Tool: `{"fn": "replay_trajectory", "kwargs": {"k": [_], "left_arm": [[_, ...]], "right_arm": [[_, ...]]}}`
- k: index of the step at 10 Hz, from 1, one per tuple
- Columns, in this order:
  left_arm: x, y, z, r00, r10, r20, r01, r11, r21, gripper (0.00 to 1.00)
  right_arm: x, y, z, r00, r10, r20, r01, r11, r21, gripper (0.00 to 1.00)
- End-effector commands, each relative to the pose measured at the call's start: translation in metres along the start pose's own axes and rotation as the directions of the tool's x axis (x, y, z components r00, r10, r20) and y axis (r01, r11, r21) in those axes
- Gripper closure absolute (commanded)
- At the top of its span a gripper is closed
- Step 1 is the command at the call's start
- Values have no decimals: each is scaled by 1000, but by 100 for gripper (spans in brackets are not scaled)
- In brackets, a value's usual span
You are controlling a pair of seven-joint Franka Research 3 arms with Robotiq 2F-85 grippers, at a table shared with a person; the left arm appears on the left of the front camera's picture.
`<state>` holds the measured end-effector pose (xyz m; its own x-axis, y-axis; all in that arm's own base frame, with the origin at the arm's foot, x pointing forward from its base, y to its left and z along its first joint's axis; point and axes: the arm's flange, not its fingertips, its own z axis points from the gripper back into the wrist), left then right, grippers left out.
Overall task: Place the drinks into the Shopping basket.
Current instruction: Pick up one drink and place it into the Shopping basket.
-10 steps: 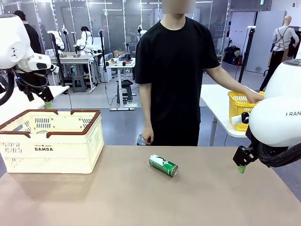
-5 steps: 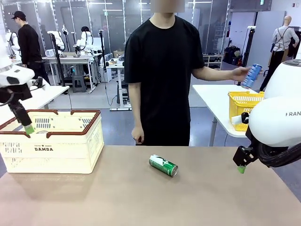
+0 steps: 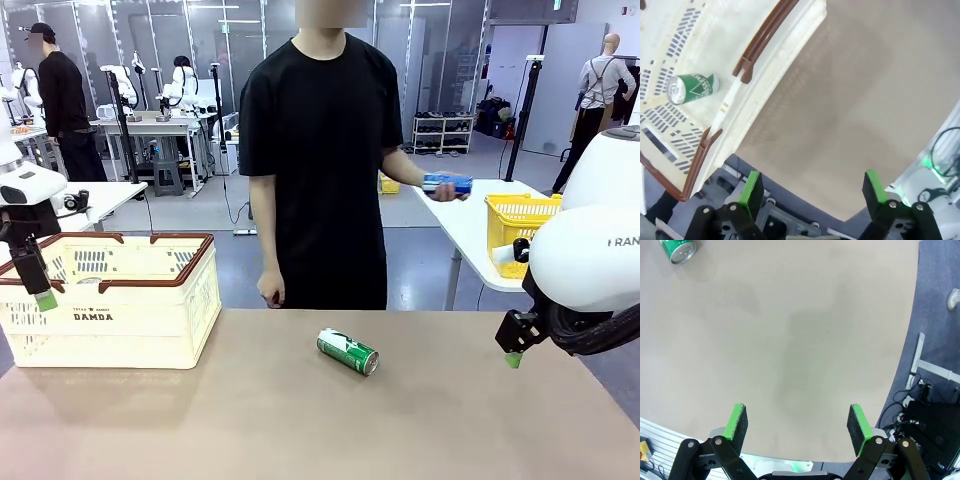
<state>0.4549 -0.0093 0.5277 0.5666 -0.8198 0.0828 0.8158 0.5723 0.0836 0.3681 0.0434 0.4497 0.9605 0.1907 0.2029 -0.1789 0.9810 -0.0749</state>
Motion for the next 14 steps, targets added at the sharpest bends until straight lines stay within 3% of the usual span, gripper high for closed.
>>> {"fn": "replay_trajectory", "kwargs": {"k": [1,3,4,6,8,11,14], "left_arm": [[2,1,6,999,33,11,-33,999,5,0],[0,0,1,1000,8,2,-8,1000,2,0],[19,-9,-1,987,-159,38,161,986,-52,0],[66,-19,4,935,-352,41,353,935,-17,0],[141,-39,10,838,-544,39,545,838,-25,0],[250,-57,-11,723,-690,-31,687,723,-77,0],[321,-71,-55,600,-799,-25,787,596,-160,0]], "right_arm": [[0,-1,1,1000,5,1,-5,1000,-2,0],[0,-1,1,1000,5,1,-5,1000,-2,0],[0,-1,1,1000,5,1,-5,1000,-2,0],[0,-1,1,1000,5,1,-5,1000,-2,0],[0,-1,1,1000,5,1,-5,1000,-2,0],[0,-1,1,1000,5,1,-5,1000,-2,0],[0,-1,1,1000,5,1,-5,1000,-2,0]]}}
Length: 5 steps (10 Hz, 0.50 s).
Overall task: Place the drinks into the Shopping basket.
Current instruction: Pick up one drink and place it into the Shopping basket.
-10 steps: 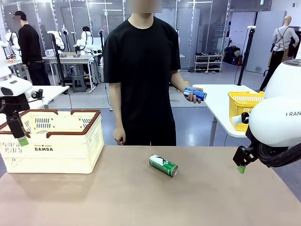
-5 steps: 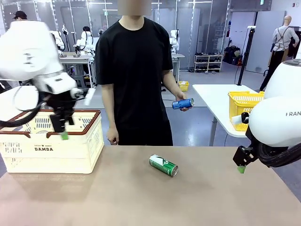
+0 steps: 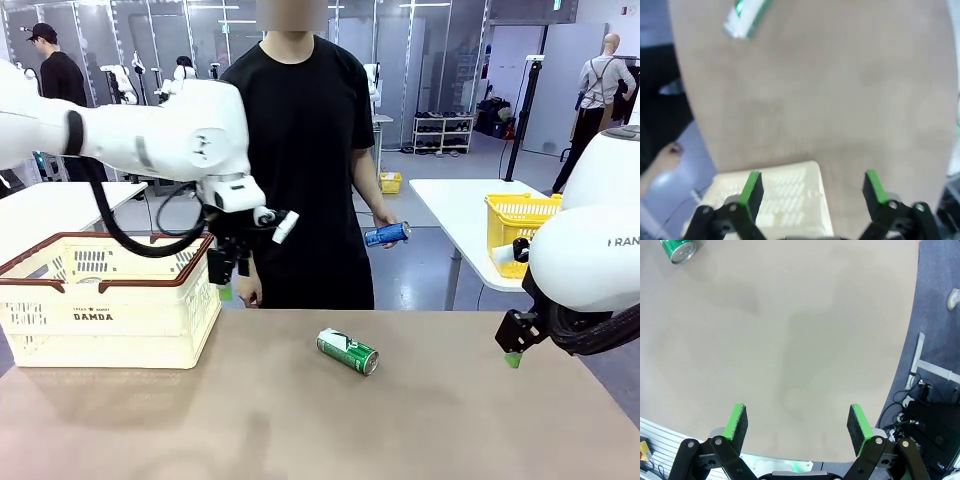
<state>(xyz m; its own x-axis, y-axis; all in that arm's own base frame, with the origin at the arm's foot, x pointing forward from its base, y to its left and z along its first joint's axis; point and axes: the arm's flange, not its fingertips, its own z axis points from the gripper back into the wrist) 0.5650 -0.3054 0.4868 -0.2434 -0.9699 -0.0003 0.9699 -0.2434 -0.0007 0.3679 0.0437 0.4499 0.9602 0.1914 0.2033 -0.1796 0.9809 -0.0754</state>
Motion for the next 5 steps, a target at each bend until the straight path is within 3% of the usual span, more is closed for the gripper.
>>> {"fn": "replay_trajectory", "kwargs": {"k": [1,5], "left_arm": [[18,31,-7,993,-109,-40,106,992,-62,0],[77,50,-67,970,-242,-4,240,965,-102,0]], "right_arm": [[0,-1,1,1000,5,1,-5,1000,-2,0],[0,-1,1,1000,5,1,-5,1000,-2,0]]}}
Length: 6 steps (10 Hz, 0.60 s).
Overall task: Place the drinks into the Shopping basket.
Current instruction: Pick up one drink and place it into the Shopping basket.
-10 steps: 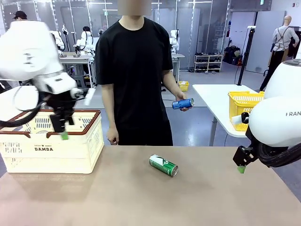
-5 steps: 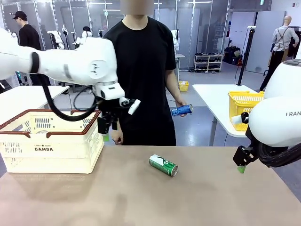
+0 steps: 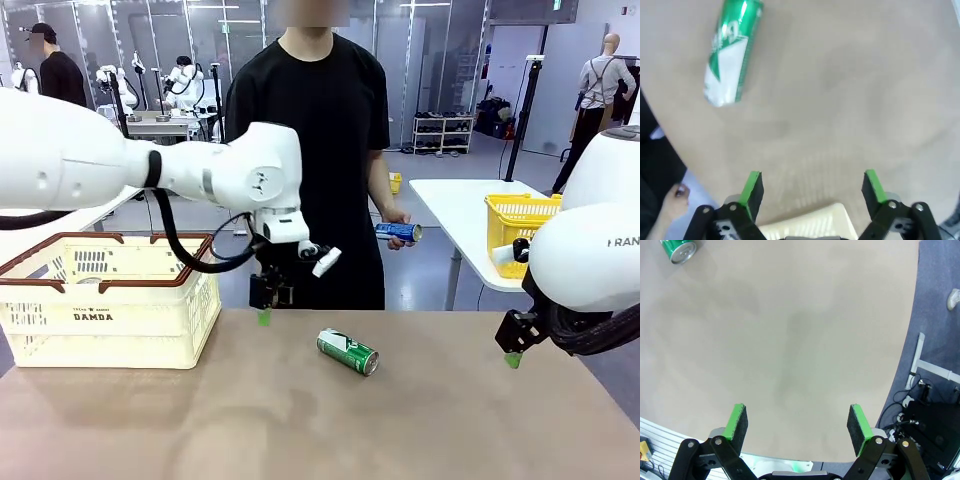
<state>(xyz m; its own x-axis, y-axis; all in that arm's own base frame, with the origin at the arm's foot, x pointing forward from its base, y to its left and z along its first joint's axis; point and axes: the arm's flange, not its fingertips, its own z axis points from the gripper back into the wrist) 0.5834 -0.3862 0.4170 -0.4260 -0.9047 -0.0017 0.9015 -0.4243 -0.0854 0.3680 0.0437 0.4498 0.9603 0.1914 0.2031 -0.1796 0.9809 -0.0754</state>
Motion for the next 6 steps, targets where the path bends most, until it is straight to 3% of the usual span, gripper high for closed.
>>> {"fn": "replay_trajectory", "kwargs": {"k": [1,6], "left_arm": [[7,18,-5,997,-79,5,80,997,-16,0],[32,33,-8,979,-187,84,177,978,113,0]], "right_arm": [[0,-1,1,1000,5,1,-5,1000,-2,0],[0,-1,1,1000,5,1,-5,1000,-2,0]]}}
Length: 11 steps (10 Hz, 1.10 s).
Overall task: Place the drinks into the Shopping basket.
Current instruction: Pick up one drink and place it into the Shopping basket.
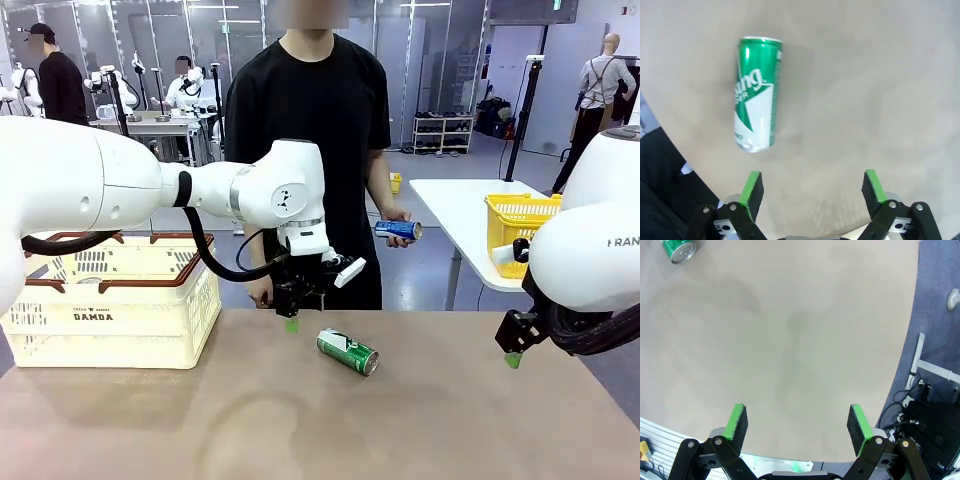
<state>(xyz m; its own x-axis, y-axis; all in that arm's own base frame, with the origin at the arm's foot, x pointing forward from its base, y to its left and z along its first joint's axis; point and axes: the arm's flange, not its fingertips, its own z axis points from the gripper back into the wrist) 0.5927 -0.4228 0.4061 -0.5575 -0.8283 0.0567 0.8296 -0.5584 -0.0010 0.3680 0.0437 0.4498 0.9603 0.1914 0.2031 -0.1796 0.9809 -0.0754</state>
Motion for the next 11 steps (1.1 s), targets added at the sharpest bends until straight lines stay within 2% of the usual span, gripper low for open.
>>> {"fn": "replay_trajectory", "kwargs": {"k": [1,2,3,8,9,11], "left_arm": [[3,11,-3,999,-34,41,33,999,34,0],[1,11,-4,999,-35,-5,35,999,27,0],[2,3,0,1000,-7,6,7,1000,17,0],[1,4,-4,1000,-9,2,9,1000,19,0],[5,15,-11,998,-42,46,40,998,40,0],[13,27,-17,995,-92,48,89,994,67,0]], "right_arm": [[0,-1,1,1000,5,1,-5,1000,-2,0],[0,-1,1,1000,5,1,-5,1000,-2,0],[0,-1,1,1000,5,1,-5,1000,-2,0],[0,-1,1,1000,5,1,-5,1000,-2,0],[0,-1,1,1000,5,1,-5,1000,-2,0],[0,-1,1,1000,5,1,-5,1000,-2,0]]}}
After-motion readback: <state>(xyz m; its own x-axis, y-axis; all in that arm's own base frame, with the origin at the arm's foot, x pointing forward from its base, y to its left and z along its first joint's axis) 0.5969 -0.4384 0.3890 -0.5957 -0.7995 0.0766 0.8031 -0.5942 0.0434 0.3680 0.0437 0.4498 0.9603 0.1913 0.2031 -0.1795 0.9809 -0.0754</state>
